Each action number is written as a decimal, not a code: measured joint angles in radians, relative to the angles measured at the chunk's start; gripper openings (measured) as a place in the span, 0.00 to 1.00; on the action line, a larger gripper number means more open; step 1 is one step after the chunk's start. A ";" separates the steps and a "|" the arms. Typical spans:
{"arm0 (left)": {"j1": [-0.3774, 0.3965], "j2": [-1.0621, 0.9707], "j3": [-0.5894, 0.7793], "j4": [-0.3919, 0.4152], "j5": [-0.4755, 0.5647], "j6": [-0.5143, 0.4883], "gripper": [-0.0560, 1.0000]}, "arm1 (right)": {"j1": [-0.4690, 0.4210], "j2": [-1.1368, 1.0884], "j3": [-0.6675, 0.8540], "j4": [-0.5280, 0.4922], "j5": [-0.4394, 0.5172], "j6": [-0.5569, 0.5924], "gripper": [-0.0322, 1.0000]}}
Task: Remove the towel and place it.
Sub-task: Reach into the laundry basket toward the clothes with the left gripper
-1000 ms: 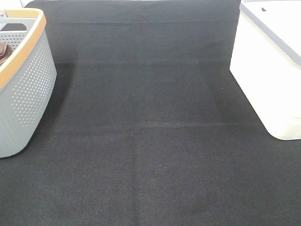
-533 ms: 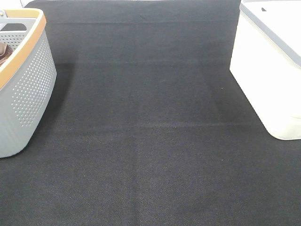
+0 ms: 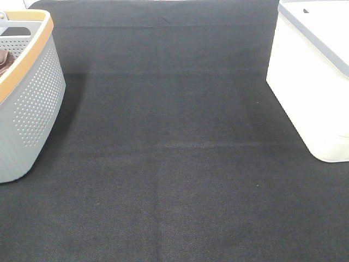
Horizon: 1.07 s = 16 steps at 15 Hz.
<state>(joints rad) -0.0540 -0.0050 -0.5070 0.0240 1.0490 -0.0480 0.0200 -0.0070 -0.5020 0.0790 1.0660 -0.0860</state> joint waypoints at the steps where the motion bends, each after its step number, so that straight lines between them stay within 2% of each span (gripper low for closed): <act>1: 0.000 0.000 0.000 0.000 0.000 0.000 0.71 | 0.000 0.000 0.000 0.000 0.000 0.000 0.66; 16: 0.000 0.000 0.000 0.000 0.000 0.000 0.71 | 0.000 0.000 0.000 0.000 0.000 0.000 0.66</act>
<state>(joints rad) -0.0540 -0.0050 -0.5070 0.0240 1.0490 -0.0480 0.0200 -0.0070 -0.5020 0.0790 1.0660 -0.0860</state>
